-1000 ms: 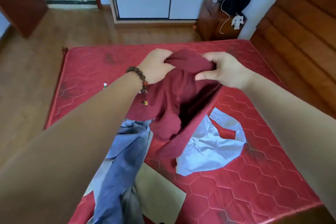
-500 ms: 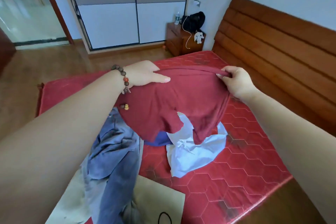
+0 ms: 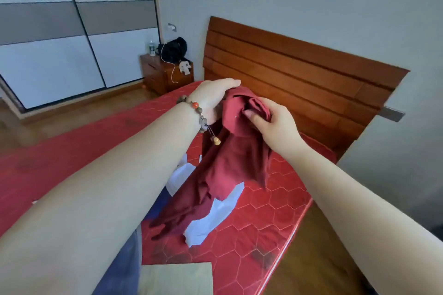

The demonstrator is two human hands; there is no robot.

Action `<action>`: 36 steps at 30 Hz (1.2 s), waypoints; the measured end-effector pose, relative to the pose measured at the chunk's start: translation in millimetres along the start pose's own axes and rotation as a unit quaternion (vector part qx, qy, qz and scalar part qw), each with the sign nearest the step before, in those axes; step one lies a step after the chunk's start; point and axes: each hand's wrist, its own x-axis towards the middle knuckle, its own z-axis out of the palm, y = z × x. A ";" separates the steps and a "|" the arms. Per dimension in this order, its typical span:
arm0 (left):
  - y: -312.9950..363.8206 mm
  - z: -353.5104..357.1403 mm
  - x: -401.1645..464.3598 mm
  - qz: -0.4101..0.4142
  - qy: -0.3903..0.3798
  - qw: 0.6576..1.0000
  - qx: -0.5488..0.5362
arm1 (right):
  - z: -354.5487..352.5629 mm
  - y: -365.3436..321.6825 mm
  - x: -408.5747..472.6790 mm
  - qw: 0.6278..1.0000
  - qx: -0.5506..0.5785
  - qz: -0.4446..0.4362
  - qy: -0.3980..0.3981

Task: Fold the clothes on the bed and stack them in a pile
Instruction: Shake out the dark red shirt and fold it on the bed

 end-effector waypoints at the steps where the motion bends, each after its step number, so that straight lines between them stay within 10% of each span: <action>1: -1.0 6.2 2.3 0.013 0.000 1.000 -0.019 | -5.8 1.5 0.7 0.998 0.022 0.033 0.045; 7: -5.5 36.4 -5.4 0.061 -0.144 0.988 0.007 | -35.0 -1.3 3.6 0.986 0.104 0.108 0.074; 14: -4.7 78.8 -8.8 0.235 0.066 0.916 0.320 | -81.1 2.2 0.1 0.983 0.145 0.106 0.037; 20: 20.2 104.4 -17.2 0.238 -0.075 0.909 0.334 | -125.7 4.0 8.2 0.983 0.153 0.081 -0.066; 29: 59.4 140.6 -19.0 0.322 -0.086 0.851 0.406 | -168.4 2.7 10.8 0.934 0.321 0.076 -0.135; 36: 57.1 137.2 -11.1 0.321 -0.048 0.863 0.387 | -170.7 -12.5 22.8 1.000 -0.008 -0.003 0.016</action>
